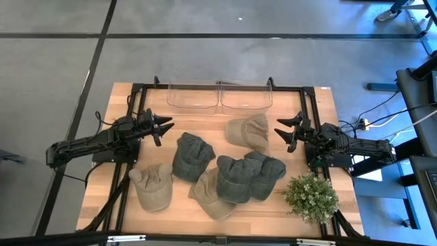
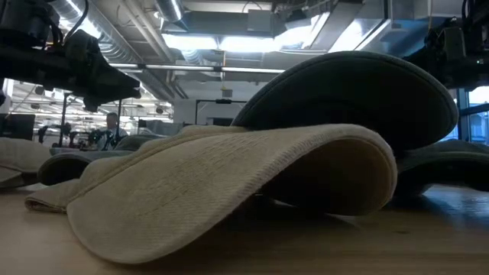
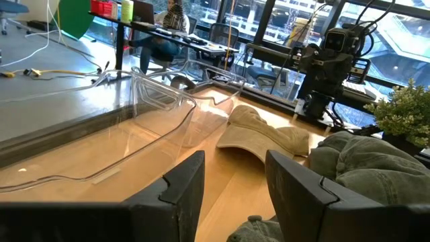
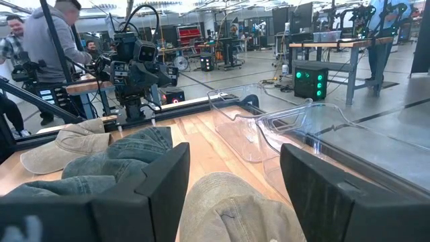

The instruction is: Pick & Place hat

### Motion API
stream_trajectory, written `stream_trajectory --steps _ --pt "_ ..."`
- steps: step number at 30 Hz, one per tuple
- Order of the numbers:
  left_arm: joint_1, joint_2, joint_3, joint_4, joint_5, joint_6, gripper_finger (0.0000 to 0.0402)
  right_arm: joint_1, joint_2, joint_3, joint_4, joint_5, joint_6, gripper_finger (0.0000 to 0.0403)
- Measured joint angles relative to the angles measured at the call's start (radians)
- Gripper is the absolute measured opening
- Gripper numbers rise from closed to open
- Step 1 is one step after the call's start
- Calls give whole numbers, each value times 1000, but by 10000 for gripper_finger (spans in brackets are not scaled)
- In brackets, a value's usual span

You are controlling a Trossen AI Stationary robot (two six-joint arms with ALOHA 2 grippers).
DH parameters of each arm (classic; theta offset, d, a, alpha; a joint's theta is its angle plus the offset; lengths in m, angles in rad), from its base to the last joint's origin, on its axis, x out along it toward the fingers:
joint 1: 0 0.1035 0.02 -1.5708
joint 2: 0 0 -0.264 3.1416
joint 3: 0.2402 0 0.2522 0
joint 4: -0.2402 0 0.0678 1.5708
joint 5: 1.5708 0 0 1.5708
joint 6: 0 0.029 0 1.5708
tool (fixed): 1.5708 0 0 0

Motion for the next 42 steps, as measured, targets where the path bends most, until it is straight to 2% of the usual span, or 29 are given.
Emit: stream_trajectory --steps 31,36,39,42 --pt "0 0 0 0 0 0 153 0 0 0 8 -2 3 233" --pt "0 0 0 1 -11 18 153 0 0 0 -5 -106 20 233" --pt "0 0 0 3 -21 54 153 0 0 0 -5 -102 58 233" --pt "0 0 0 3 -18 51 153 0 0 0 -4 -41 84 233"
